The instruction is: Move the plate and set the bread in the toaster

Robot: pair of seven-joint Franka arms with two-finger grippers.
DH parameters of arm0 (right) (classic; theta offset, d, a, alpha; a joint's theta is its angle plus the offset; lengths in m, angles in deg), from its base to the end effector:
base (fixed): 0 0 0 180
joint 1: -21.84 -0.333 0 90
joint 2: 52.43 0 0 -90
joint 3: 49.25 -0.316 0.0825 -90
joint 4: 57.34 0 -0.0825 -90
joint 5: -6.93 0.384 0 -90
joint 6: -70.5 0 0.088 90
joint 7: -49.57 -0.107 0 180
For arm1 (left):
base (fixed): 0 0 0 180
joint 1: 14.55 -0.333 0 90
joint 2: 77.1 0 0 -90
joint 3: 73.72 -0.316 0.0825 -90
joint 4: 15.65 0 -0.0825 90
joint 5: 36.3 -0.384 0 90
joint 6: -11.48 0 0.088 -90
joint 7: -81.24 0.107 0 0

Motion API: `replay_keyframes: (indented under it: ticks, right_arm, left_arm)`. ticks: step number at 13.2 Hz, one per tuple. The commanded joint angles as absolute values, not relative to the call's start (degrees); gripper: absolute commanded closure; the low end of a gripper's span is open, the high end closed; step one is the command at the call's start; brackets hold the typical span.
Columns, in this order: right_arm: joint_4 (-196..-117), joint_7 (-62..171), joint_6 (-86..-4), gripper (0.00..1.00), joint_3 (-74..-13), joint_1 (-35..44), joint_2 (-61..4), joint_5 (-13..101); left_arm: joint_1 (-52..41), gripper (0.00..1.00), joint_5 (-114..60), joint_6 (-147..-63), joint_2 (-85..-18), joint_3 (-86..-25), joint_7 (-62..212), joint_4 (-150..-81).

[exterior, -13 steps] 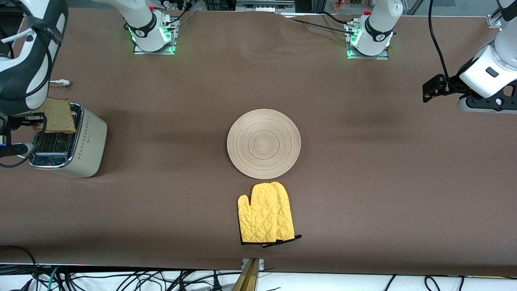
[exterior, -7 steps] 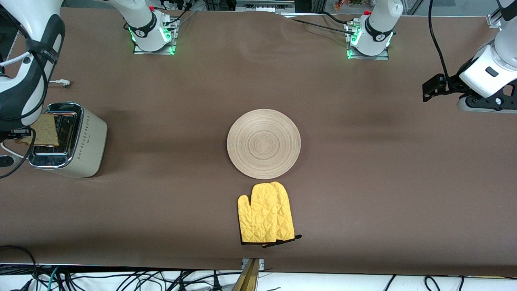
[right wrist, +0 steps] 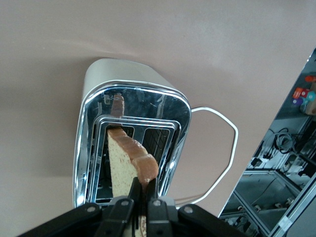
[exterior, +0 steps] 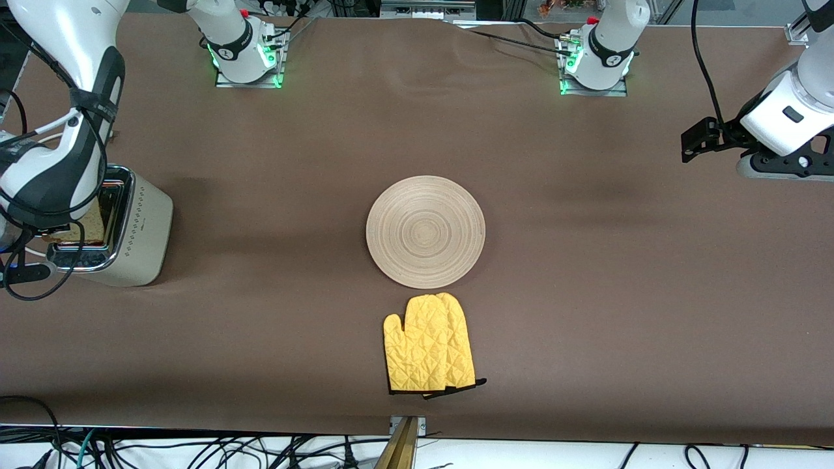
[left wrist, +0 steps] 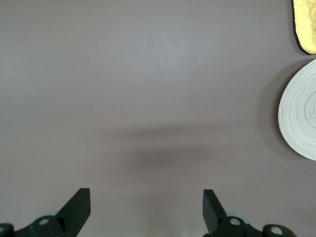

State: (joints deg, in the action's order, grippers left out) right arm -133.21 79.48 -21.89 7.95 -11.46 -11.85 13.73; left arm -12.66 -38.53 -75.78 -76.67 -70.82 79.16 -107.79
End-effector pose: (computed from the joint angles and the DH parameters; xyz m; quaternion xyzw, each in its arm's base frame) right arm 0.6698 -0.1046 0.4463 0.9675 0.0872 -0.1519 0.1825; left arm 0.5484 -0.0415 0.5990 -0.9985 0.0236 0.0451 0.0220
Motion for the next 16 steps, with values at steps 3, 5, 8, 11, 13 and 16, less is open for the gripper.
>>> replay_keyframes:
  ticks: [3, 5, 8, 11, 13, 16]
  right_arm:
    - [-134.5, 75.9, -22.7, 1.0, 6.6, -10.6, -11.4, 13.6]
    - [-134.4, 74.2, -22.8, 1.0, 4.5, -9.3, -11.3, 13.6]
    - [-133.5, 71.7, -22.3, 0.0, 3.5, -9.3, -11.7, 13.7]
    - [-132.0, 68.1, -18.7, 0.0, 3.0, -10.1, -16.7, 20.3]
    - [-132.3, 67.4, -18.0, 0.0, -4.6, -9.2, -25.1, 19.5]
    - [-134.1, 64.4, -13.5, 0.0, -15.1, -4.4, -34.7, 18.5]
  left_arm:
    - [-12.4, 0.0, -37.4, -74.6, -77.1, -70.9, 78.3, -107.1]
    - [-12.4, 0.0, -37.5, -74.6, -77.1, -70.9, 78.3, -107.1]
    - [-12.4, 0.0, -37.5, -74.6, -77.1, -70.9, 78.3, -107.1]
    - [-12.4, 0.0, -37.5, -74.6, -77.1, -70.9, 78.3, -107.0]
    - [-12.4, 0.0, -37.5, -74.6, -77.1, -70.8, 78.2, -107.0]
    - [-12.4, 0.0, -37.5, -74.6, -77.0, -70.8, 78.3, -107.0]
